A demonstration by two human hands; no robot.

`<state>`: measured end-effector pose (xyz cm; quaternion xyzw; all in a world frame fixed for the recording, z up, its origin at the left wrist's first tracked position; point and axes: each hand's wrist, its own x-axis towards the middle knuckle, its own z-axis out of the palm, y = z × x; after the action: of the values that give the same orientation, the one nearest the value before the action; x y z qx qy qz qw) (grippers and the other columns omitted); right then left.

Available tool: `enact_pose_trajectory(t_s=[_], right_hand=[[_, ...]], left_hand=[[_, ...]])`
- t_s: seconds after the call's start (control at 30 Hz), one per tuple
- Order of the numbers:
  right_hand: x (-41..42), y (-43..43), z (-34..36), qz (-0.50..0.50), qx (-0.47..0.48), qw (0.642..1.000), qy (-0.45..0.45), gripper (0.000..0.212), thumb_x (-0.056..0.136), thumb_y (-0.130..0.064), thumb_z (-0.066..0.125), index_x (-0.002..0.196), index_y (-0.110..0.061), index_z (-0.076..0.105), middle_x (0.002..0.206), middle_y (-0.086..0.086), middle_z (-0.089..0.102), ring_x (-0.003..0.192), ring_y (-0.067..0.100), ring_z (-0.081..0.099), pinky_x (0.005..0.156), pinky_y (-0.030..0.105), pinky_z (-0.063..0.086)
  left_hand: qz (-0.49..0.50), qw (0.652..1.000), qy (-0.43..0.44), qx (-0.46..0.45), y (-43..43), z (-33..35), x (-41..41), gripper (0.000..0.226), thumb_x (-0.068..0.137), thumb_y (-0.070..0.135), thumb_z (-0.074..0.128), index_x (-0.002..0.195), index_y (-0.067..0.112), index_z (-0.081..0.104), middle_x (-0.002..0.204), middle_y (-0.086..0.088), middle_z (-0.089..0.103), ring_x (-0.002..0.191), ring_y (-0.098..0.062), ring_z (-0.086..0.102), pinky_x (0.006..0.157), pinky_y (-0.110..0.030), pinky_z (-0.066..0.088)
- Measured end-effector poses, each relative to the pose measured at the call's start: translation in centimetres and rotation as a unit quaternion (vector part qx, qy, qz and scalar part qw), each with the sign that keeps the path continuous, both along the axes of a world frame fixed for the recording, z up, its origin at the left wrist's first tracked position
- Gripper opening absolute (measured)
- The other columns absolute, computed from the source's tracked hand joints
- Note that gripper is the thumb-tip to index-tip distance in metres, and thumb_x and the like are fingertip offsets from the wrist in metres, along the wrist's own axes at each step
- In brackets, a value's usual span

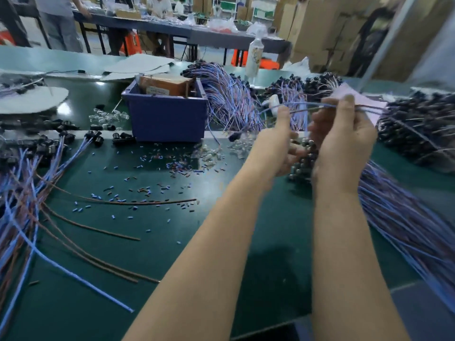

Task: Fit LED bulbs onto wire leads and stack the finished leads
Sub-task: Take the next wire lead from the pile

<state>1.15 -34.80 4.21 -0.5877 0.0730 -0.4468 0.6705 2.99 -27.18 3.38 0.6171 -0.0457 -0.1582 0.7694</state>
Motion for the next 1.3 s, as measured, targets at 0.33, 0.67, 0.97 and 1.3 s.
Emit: enact_pose_trajectory(t_s=[0.33,0.67,0.97,1.3], right_hand=[[-3.8,-11.1,-5.9,-0.005,0.375,0.922,0.092,0.038,0.100,-0.027,0.044,0.067,-0.013,0.055,0.041,-0.005,0.059,0.035,0.003,0.054,0.037,0.014,0.044],[-2.4,-11.5,-7.8,-0.001,0.467,0.882,0.066,0.021,0.099,-0.016,0.044,0.088,-0.001,0.053,0.089,0.008,0.061,0.082,0.017,0.063,0.085,0.027,0.054],[1.1,-0.3,-5.3,0.162,0.159,0.964,0.136,0.027,0.092,0.003,0.045,0.075,-0.013,0.059,0.047,-0.009,0.060,0.043,0.001,0.053,0.047,0.015,0.042],[3.5,19.8,-7.0,0.375,-0.341,0.820,0.267,0.027,0.091,-0.010,0.053,0.064,-0.009,0.057,0.069,0.003,0.058,0.064,0.016,0.049,0.057,0.024,0.042]], left_hand=[[-0.066,0.990,0.075,-0.099,-13.4,-1.3,0.6,0.027,0.100,0.004,0.034,0.074,0.007,0.042,0.057,-0.003,0.048,0.042,-0.008,0.047,0.043,-0.021,0.027],[-0.018,0.988,-0.066,0.142,-15.2,-5.6,1.2,0.030,0.094,0.014,0.041,0.120,0.000,0.039,0.115,-0.022,0.061,0.104,-0.036,0.060,0.091,-0.042,0.048],[0.180,0.962,-0.203,0.030,-2.8,-0.9,1.6,0.015,0.093,0.012,0.049,0.082,0.021,0.052,0.088,-0.006,0.065,0.084,-0.020,0.063,0.076,-0.033,0.053],[0.482,0.861,-0.134,-0.090,16.8,-0.1,0.9,0.016,0.093,0.007,0.042,0.090,0.020,0.051,0.083,0.004,0.063,0.065,-0.004,0.055,0.065,-0.020,0.044]])
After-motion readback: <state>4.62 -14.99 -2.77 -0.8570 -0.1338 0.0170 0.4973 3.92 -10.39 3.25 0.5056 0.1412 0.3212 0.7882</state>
